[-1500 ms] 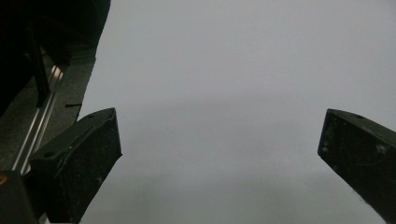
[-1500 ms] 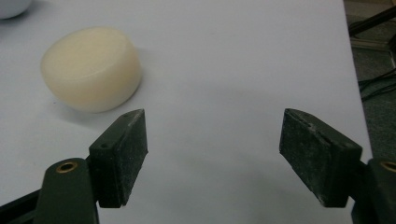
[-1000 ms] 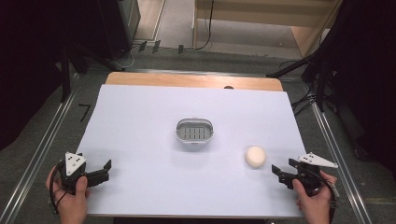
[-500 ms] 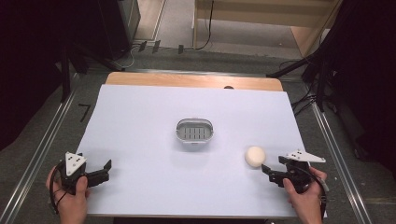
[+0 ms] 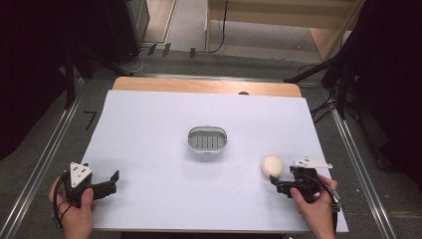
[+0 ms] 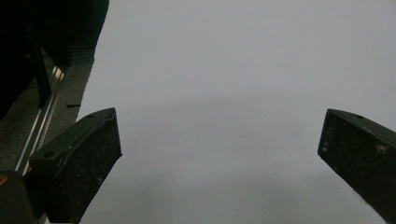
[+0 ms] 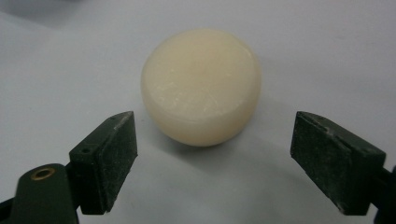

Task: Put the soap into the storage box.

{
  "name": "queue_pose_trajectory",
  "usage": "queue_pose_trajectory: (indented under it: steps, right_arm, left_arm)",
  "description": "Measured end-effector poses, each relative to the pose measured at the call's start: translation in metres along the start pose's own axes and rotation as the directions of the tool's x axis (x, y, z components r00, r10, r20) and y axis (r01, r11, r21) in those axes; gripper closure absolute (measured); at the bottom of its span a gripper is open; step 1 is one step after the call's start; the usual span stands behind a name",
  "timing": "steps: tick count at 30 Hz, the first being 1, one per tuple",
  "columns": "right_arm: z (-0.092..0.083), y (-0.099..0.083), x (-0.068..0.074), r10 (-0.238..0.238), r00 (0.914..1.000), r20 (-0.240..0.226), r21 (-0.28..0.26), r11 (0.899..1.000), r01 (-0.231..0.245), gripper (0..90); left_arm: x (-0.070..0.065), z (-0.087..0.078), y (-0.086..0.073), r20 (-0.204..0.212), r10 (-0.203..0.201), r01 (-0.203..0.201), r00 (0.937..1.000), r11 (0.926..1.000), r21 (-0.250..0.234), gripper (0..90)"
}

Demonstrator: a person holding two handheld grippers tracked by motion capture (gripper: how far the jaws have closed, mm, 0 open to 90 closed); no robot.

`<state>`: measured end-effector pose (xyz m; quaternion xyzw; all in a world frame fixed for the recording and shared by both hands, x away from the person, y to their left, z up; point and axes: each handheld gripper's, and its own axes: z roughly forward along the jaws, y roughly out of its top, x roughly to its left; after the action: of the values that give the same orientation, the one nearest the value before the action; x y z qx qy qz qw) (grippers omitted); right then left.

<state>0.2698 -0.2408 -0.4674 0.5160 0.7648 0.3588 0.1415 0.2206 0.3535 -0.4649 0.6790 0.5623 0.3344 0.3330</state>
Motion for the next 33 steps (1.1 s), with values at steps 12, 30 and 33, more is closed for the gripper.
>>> queue_pose_trajectory:
  steps: [12,30,33]
  right_arm:
    - [0.028,0.018,0.016,0.008,0.9991,0.042,0.035,0.999,-0.009,16.0]
    - [0.037,0.033,0.028,-0.005,0.9984,0.055,0.051,0.999,0.003,25.0]
    - [0.035,0.036,0.029,-0.004,0.9988,0.049,0.046,0.999,0.001,25.0]
  left_arm:
    - [0.0,0.0,0.0,0.0,-0.003,0.003,1.0,1.0,0.001,0.0]
    - [0.0,0.001,0.0,-0.003,-0.003,0.003,1.0,1.0,0.004,0.0]
    - [0.0,0.001,0.0,-0.004,-0.005,0.005,1.0,1.0,0.005,0.0]
